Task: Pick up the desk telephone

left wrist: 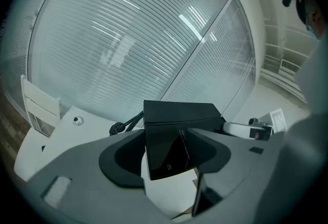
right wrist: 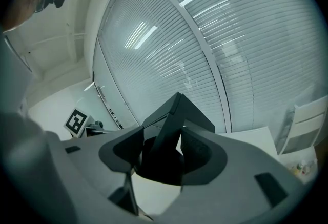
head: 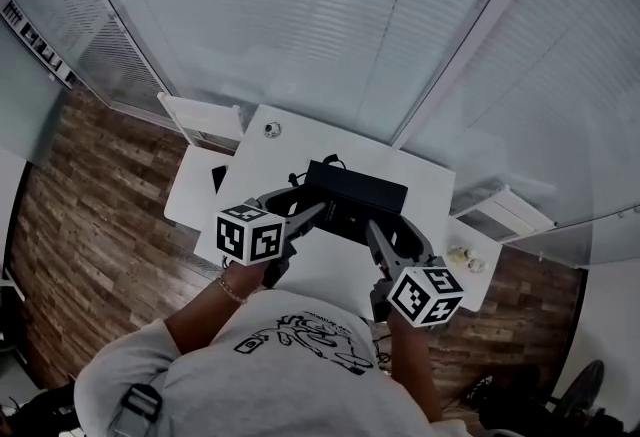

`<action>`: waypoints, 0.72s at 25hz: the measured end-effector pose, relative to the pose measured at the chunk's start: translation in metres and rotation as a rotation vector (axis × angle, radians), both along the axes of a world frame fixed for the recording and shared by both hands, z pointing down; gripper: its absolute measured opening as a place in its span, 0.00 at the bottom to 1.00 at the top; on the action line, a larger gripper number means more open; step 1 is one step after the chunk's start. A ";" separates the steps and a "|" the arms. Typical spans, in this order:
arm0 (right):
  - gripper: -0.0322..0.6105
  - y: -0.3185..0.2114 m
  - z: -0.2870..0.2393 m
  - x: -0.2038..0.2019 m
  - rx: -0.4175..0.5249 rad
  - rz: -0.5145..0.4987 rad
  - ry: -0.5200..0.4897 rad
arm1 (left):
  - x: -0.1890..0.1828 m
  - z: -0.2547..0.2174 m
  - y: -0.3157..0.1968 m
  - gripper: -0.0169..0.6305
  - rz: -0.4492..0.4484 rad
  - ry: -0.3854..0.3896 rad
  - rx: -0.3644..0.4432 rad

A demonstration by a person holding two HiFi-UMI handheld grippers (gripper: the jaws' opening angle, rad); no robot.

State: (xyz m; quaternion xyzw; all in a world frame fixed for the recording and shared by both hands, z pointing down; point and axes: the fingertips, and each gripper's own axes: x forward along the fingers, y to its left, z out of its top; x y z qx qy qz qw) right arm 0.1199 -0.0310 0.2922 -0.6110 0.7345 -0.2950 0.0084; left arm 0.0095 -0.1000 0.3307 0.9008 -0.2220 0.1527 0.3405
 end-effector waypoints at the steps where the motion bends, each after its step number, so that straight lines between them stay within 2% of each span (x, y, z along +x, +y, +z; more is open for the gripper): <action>1: 0.38 0.001 -0.001 0.000 0.002 0.001 0.000 | 0.000 -0.002 0.000 0.40 0.000 -0.001 0.005; 18: 0.37 0.002 -0.007 0.001 0.032 0.010 0.000 | 0.002 -0.006 0.002 0.40 0.000 0.022 0.014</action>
